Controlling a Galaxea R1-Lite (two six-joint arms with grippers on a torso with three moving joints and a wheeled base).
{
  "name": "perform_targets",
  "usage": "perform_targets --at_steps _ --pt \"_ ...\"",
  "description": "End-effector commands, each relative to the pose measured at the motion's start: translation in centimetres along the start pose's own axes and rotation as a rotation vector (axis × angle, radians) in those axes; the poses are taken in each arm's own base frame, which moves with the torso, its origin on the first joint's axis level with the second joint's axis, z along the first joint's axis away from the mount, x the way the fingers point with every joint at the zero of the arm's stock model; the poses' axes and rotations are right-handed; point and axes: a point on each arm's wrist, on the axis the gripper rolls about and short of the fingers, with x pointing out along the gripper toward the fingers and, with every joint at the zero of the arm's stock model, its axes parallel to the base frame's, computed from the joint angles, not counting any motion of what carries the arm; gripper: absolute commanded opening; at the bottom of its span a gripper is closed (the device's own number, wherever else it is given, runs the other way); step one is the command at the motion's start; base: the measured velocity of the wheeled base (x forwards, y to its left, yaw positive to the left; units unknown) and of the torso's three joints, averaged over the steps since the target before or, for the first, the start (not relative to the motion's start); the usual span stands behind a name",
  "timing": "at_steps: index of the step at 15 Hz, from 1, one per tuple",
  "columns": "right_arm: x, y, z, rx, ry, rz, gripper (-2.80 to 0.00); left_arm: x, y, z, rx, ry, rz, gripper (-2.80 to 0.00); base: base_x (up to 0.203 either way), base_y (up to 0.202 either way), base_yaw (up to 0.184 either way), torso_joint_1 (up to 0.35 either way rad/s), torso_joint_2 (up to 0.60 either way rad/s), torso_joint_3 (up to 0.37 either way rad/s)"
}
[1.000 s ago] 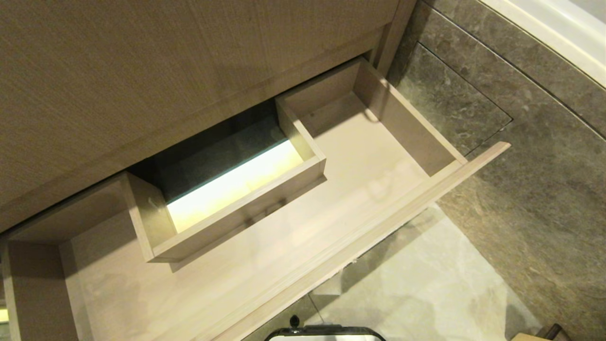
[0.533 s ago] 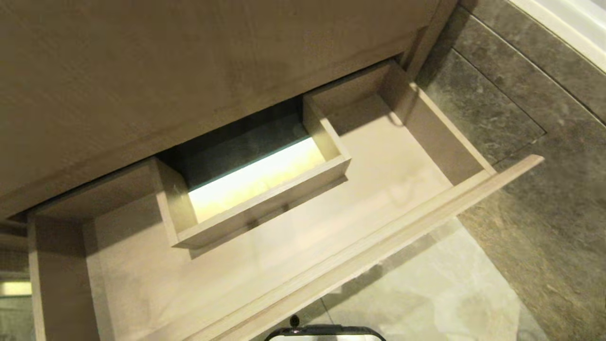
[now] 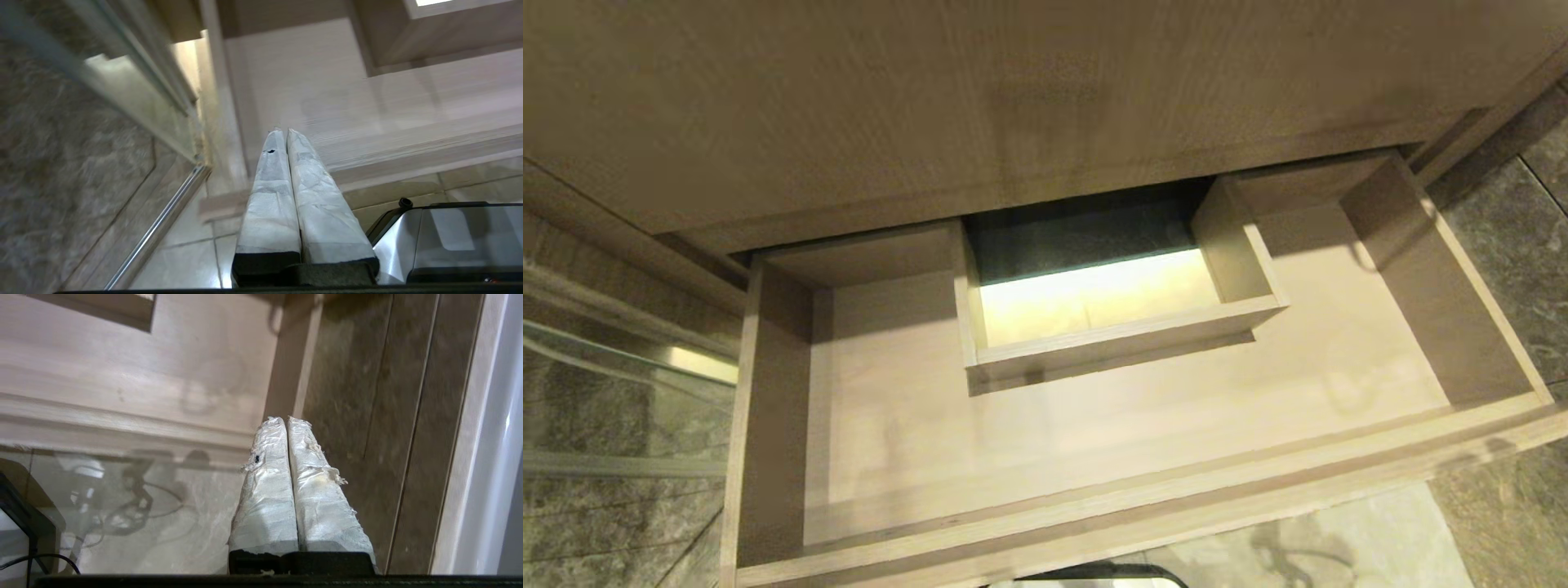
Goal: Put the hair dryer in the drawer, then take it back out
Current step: Close the drawer
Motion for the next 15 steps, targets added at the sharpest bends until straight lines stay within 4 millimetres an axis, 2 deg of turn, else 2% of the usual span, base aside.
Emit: perform_targets --at_steps 1,3,7,11,15 --pt "0.6 -0.2 -0.1 0.002 0.020 0.007 -2.80 0.0 0.0 0.0 -0.001 -0.001 0.000 -2.80 0.003 0.001 0.068 0.002 0.00 0.002" --pt "2.0 -0.6 -0.7 0.030 0.116 0.006 -2.80 0.0 0.0 0.0 -0.001 -0.001 0.000 -2.80 0.000 0.000 0.000 0.000 0.00 0.000" --pt "5.1 0.2 -4.3 0.134 0.580 0.168 -2.80 0.0 0.0 0.0 0.000 0.001 0.000 -2.80 0.000 0.000 0.000 0.000 0.00 0.000" --pt "10.7 -0.1 -7.8 0.225 0.864 0.364 -2.80 0.0 0.0 0.0 0.000 -0.001 0.000 -2.80 0.000 0.000 0.000 0.000 0.00 0.000" --pt "16.5 -0.2 -10.2 0.238 0.951 0.483 -2.80 0.0 0.0 0.0 0.000 -0.001 0.000 -2.80 0.000 0.000 0.000 0.000 0.00 0.000"
